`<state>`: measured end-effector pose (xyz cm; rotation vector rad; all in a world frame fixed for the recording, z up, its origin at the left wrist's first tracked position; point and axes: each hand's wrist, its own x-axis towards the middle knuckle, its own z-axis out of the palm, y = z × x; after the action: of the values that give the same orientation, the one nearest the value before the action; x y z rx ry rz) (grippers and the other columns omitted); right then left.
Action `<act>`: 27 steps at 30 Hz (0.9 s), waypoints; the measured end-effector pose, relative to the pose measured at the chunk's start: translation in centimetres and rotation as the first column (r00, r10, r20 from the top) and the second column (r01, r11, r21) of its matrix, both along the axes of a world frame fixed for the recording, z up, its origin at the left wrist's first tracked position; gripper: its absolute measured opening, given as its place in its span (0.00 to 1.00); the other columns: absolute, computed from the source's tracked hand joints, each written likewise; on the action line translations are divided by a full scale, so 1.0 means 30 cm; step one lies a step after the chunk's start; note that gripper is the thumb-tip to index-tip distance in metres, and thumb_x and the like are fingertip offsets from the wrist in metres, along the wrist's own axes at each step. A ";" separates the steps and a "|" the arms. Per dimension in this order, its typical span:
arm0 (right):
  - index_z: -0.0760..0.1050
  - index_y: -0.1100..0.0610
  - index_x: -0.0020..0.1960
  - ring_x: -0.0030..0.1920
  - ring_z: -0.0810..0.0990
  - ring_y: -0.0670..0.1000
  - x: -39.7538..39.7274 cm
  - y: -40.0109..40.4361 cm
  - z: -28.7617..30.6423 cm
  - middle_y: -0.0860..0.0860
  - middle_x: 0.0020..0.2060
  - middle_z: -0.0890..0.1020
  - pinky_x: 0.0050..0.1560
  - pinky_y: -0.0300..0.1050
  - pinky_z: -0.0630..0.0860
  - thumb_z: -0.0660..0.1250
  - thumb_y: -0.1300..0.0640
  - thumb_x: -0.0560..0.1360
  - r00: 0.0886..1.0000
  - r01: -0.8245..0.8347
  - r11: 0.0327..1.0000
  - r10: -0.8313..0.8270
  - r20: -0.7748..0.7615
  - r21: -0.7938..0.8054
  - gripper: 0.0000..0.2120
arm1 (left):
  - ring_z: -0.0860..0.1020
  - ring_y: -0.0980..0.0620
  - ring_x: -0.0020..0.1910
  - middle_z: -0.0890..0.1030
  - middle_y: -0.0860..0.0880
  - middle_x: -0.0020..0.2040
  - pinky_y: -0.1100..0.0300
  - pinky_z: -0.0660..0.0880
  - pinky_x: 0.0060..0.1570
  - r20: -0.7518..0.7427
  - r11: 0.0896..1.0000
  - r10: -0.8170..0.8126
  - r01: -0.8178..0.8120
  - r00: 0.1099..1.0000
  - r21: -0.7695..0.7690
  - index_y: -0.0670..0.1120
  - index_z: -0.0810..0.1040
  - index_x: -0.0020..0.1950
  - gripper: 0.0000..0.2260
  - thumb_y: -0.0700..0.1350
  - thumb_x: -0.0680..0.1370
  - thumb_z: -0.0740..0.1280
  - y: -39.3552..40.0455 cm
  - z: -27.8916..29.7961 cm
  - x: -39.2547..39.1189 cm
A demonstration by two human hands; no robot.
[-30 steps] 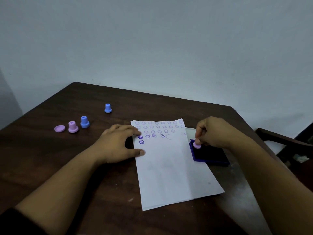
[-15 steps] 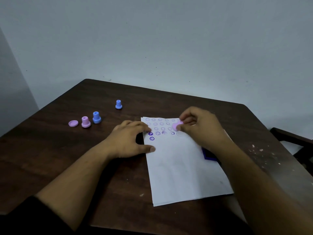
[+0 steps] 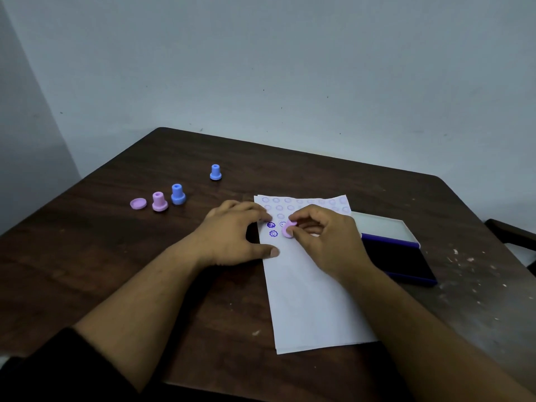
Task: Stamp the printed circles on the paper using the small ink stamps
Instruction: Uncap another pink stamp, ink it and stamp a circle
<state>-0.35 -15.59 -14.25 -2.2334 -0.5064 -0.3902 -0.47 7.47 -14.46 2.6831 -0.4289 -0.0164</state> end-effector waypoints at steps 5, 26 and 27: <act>0.87 0.56 0.49 0.49 0.83 0.43 -0.008 0.000 -0.007 0.45 0.44 0.86 0.50 0.28 0.76 0.79 0.61 0.72 0.992 -0.006 0.998 0.013 0.122 -0.059 0.07 | 0.60 0.53 0.76 0.68 0.65 0.75 0.51 0.59 0.73 0.015 1.000 0.005 -0.005 1.000 0.000 0.63 0.71 0.74 0.36 0.74 0.68 0.67 -0.001 -0.003 0.001; 0.85 0.56 0.48 0.47 0.83 0.45 -0.005 0.009 -0.021 0.48 0.47 0.87 0.51 0.37 0.78 0.77 0.57 0.74 0.983 0.029 0.983 0.004 0.184 -0.179 0.05 | 0.60 0.54 0.77 0.68 0.64 0.76 0.50 0.59 0.73 0.010 1.000 0.001 -0.001 1.000 0.015 0.63 0.70 0.75 0.38 0.76 0.67 0.64 -0.003 -0.001 -0.006; 0.85 0.56 0.48 0.47 0.83 0.45 -0.004 0.009 -0.022 0.48 0.47 0.87 0.51 0.37 0.78 0.77 0.57 0.74 0.982 0.030 0.984 0.004 0.187 -0.177 0.05 | 0.60 0.54 0.76 0.68 0.64 0.76 0.50 0.59 0.73 0.011 1.000 0.003 -0.003 1.000 0.013 0.63 0.71 0.75 0.38 0.76 0.67 0.64 -0.003 -0.002 -0.007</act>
<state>-0.48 -15.31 -14.91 -2.3870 -0.6486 -0.5851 -0.66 7.38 -14.51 2.6978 -0.4302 -0.0038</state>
